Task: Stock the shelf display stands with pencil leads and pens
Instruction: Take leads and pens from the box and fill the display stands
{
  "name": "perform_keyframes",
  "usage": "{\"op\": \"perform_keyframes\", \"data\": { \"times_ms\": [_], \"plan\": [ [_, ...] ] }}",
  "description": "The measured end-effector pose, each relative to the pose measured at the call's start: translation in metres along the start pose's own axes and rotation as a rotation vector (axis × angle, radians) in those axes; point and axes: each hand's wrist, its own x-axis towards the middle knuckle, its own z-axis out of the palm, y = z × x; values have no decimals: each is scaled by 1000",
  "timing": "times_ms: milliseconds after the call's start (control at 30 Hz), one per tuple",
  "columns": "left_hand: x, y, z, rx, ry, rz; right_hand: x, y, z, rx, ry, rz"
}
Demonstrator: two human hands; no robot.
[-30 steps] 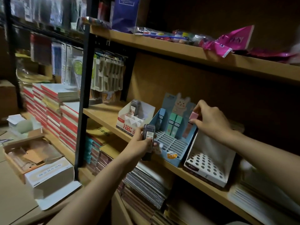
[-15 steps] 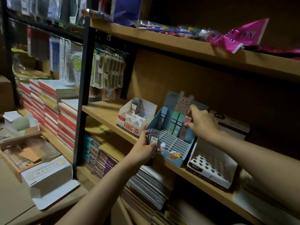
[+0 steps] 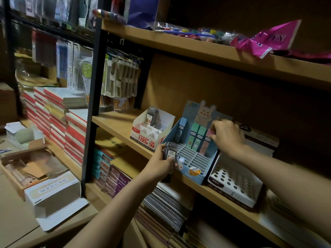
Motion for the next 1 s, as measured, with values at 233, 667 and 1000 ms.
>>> {"op": "perform_keyframes", "data": {
  "times_ms": [233,667,1000],
  "plan": [
    [-3,3,-1,-106,0,67,-6,-6,-3,15,-53,12],
    [-8,18,-18,-72,-27,144,-4,-72,-32,746,-340,-238],
    [1,37,-34,237,82,321,42,-87,-50,746,-353,-252]
  ]
}}
